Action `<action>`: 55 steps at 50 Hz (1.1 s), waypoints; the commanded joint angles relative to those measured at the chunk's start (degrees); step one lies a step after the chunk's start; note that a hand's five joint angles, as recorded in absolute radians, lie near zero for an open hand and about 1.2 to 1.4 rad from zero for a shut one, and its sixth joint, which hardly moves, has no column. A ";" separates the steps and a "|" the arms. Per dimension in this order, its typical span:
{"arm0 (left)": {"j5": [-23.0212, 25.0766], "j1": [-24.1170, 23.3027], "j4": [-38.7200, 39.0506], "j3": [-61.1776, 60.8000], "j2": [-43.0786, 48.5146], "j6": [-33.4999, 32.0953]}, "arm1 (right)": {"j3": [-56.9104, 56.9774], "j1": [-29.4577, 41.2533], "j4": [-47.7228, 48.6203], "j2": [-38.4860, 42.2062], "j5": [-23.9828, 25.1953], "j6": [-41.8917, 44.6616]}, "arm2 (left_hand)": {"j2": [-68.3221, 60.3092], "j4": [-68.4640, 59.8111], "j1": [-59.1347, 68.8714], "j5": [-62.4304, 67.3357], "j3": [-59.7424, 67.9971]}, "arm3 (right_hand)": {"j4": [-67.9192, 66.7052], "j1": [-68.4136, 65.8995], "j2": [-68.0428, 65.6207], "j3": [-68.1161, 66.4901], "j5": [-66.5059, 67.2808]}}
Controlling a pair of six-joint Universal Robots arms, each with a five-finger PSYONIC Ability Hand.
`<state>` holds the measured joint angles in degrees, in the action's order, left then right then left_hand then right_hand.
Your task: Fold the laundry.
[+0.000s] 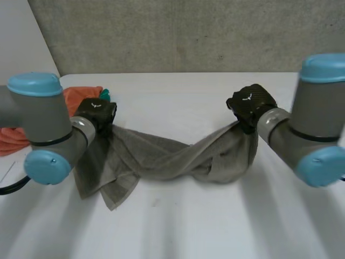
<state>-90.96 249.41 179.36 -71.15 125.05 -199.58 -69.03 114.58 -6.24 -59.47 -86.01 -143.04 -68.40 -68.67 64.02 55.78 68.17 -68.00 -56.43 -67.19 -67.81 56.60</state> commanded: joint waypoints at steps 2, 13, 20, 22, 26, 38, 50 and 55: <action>0.17 -1.46 6.62 0.40 1.95 0.07 | 0.40 0.12 13.61 6.30 -10.14 -0.40 | 32.70 32.96 -28.31 -30.07 -32.47 | -12.00 -23.57 -12.81 -12.19 13.40; 0.43 -2.88 7.14 -16.56 -15.53 -0.72 | -8.75 -0.41 15.47 0.59 -9.35 -0.40 | 45.92 46.18 -41.53 -43.29 -45.69 | -12.00 -23.57 -12.81 -12.19 13.40; 4.55 1.42 6.88 -27.46 -19.06 -3.00 | -12.89 -0.50 15.38 -1.53 -8.47 -0.40 | 40.69 40.96 -36.31 -38.07 -40.46 | -12.00 -23.57 -12.81 -12.19 13.40; 7.36 3.09 6.88 -28.87 -18.79 -5.11 | -13.59 -0.50 15.38 -1.61 -7.51 -0.31 | 40.69 40.96 -36.31 -38.07 -40.46 | -12.00 -23.57 -12.81 -12.19 13.40; 10.18 5.91 7.23 -29.40 -17.57 -7.75 | -13.94 -0.41 15.21 -1.61 -6.54 -0.31 | 40.52 40.79 -36.14 -37.90 -40.30 | -12.00 -23.57 -12.81 -12.19 13.40; 10.54 7.85 8.46 -26.50 -10.01 -8.72 | -14.73 -0.32 15.12 -1.53 -6.36 -0.31 | 33.30 33.57 -28.92 -30.68 -33.07 | -12.00 -23.57 -12.81 -12.19 13.40; 10.80 7.76 9.69 -23.16 -5.78 -8.46 | -16.49 -0.41 15.12 -1.53 -6.10 -0.31 | 1.53 1.80 2.85 1.09 -1.30 | -12.00 -23.57 -12.81 -12.19 13.40; 10.80 7.50 9.60 -21.50 -5.70 -8.72 | -16.49 -0.41 15.03 -1.53 -6.27 -0.22 | -11.58 -11.31 15.96 14.20 11.81 | -12.00 -23.57 -12.81 -12.19 13.40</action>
<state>-80.23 257.15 189.09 -94.59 119.18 -208.18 -85.37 114.20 8.91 -60.96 -92.17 -143.33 -57.97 -58.10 57.95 47.51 57.83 -68.00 -56.43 -67.19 -67.81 56.61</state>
